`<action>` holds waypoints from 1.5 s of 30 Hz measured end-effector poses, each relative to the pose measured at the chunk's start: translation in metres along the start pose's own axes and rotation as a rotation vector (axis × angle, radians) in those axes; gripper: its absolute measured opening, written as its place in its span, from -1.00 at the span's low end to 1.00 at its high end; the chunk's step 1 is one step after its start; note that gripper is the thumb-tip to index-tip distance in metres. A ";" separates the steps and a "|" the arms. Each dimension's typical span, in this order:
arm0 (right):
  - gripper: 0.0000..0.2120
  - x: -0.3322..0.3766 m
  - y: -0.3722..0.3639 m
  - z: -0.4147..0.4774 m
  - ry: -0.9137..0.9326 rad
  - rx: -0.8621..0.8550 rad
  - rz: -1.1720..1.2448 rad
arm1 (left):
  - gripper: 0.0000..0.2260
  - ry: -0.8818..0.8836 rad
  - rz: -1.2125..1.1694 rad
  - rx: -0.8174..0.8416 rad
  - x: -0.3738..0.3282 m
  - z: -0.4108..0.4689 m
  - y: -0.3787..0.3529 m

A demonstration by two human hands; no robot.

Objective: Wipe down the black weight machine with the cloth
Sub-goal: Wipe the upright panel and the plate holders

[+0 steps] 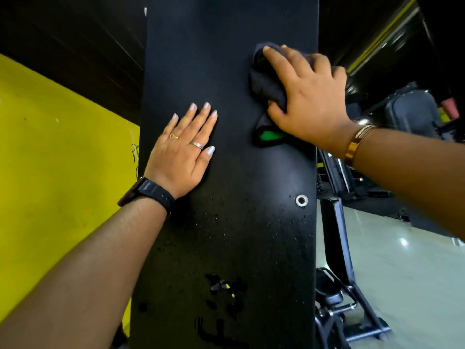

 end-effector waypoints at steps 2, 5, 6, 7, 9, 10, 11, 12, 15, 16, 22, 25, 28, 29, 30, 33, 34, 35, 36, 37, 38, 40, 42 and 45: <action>-0.26 0.004 0.001 -0.007 -0.008 -0.003 -0.016 | -0.50 -0.011 -0.001 0.008 0.000 0.001 0.000; -0.25 0.011 0.002 -0.017 -0.015 0.021 -0.026 | -0.49 -0.056 -0.014 0.035 0.003 0.000 0.001; -0.25 0.013 0.002 -0.023 -0.029 0.029 -0.035 | -0.49 -0.098 -0.001 0.043 0.006 -0.003 0.001; -0.25 0.017 0.002 -0.030 -0.043 0.031 -0.046 | -0.50 -0.153 0.020 0.051 0.011 -0.007 0.002; -0.25 0.028 0.002 -0.048 -0.055 0.028 -0.054 | -0.51 -0.260 0.061 0.065 0.024 -0.018 0.004; -0.25 0.036 0.003 -0.057 -0.053 0.030 -0.051 | -0.52 -0.299 0.065 0.070 0.030 -0.022 0.006; -0.24 0.043 0.003 -0.066 -0.052 0.037 -0.047 | -0.52 -0.330 0.058 0.077 0.035 -0.025 0.007; -0.24 0.053 0.003 -0.075 -0.055 0.044 -0.044 | -0.52 -0.353 0.043 0.082 0.040 -0.026 0.008; -0.25 0.085 0.003 -0.103 -0.053 0.044 -0.022 | -0.54 -0.391 -0.006 0.060 0.045 -0.026 0.008; -0.28 0.097 0.003 -0.112 -0.036 0.037 -0.009 | -0.54 -0.393 -0.020 0.043 0.045 -0.025 0.007; -0.42 0.174 -0.003 -0.152 0.117 0.063 0.084 | -0.55 -0.374 -0.049 -0.050 0.047 -0.029 -0.002; -0.43 0.206 -0.007 -0.183 0.299 0.112 0.073 | -0.56 -0.385 -0.030 -0.069 0.047 -0.032 -0.005; -0.45 0.213 -0.006 -0.200 0.508 0.173 0.031 | -0.57 -0.386 -0.030 -0.076 0.048 -0.035 -0.007; -0.46 0.211 -0.005 -0.199 0.555 0.178 0.015 | -0.57 -0.389 -0.040 -0.075 0.048 -0.035 -0.008; -0.47 0.208 -0.004 -0.195 0.581 0.174 0.000 | -0.57 -0.392 -0.056 -0.072 0.049 -0.034 -0.008; -0.49 0.195 -0.001 -0.172 0.526 0.113 -0.039 | -0.56 -0.394 -0.159 -0.002 0.055 -0.026 -0.002; -0.50 0.190 0.000 -0.163 0.476 0.089 -0.047 | -0.55 -0.402 -0.194 0.035 0.059 -0.022 0.001; -0.51 0.185 0.001 -0.153 0.426 0.071 -0.055 | -0.55 -0.423 -0.211 0.063 0.063 -0.018 0.005; -0.52 0.180 0.002 -0.142 0.380 0.066 -0.066 | -0.56 -0.461 -0.203 0.075 0.065 -0.014 0.008; -0.51 0.175 0.003 -0.131 0.337 0.075 -0.076 | -0.57 -0.510 -0.178 0.076 0.066 -0.009 0.012; -0.51 0.174 0.003 -0.120 0.296 0.083 -0.075 | -0.58 -0.553 -0.147 0.070 0.067 -0.003 0.017; -0.48 0.182 0.002 -0.107 0.231 0.080 -0.046 | -0.60 -0.600 -0.101 0.066 0.068 0.012 0.028; -0.44 0.203 -0.002 -0.116 0.316 0.064 -0.030 | -0.61 -0.613 -0.064 0.053 0.069 0.026 0.032; -0.46 0.227 -0.010 -0.143 0.646 0.116 0.000 | -0.58 -0.573 -0.046 0.039 0.075 0.035 0.023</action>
Point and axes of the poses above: each hand's wrist, its own z-axis towards the middle knuckle, its own y-axis out of the back of the hand, x = y × z, the point moved 3 cm from there along z, towards the middle knuckle, and after that the axes turned 2 degrees about -y, right-handed, at the moved point
